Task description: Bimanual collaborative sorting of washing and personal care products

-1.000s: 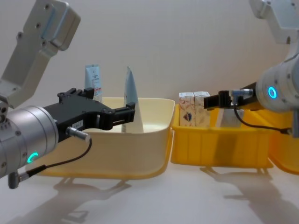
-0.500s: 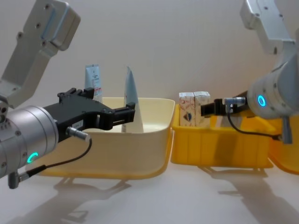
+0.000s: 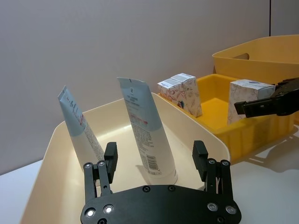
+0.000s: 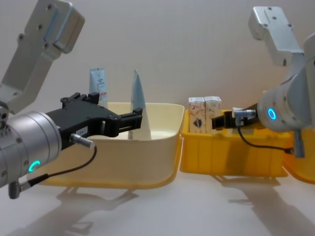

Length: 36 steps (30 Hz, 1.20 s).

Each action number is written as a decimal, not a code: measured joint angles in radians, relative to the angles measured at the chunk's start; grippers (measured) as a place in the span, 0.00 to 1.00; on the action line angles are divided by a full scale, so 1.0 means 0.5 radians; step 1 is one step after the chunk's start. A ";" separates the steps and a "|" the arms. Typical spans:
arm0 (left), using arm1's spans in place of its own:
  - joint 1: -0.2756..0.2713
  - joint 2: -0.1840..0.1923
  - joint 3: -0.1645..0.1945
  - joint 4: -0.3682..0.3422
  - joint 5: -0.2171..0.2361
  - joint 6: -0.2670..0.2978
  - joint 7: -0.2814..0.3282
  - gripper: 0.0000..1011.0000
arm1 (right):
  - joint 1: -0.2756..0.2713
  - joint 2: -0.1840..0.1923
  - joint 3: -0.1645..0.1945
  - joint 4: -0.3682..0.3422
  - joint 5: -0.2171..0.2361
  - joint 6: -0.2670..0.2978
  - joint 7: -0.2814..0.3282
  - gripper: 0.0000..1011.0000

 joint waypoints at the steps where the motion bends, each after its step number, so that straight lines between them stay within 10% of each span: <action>1: 0.000 0.000 0.000 0.000 0.000 0.000 0.000 0.99 | 0.001 0.000 -0.001 0.004 -0.002 -0.002 0.001 0.90; 17: 0.000 0.000 0.000 0.000 0.000 0.000 0.000 0.99 | 0.009 0.003 -0.005 0.029 -0.012 -0.010 0.014 0.44; 36: 0.000 0.000 0.000 0.000 0.000 0.000 0.000 0.99 | 0.010 0.005 -0.005 0.027 -0.021 -0.043 0.024 0.44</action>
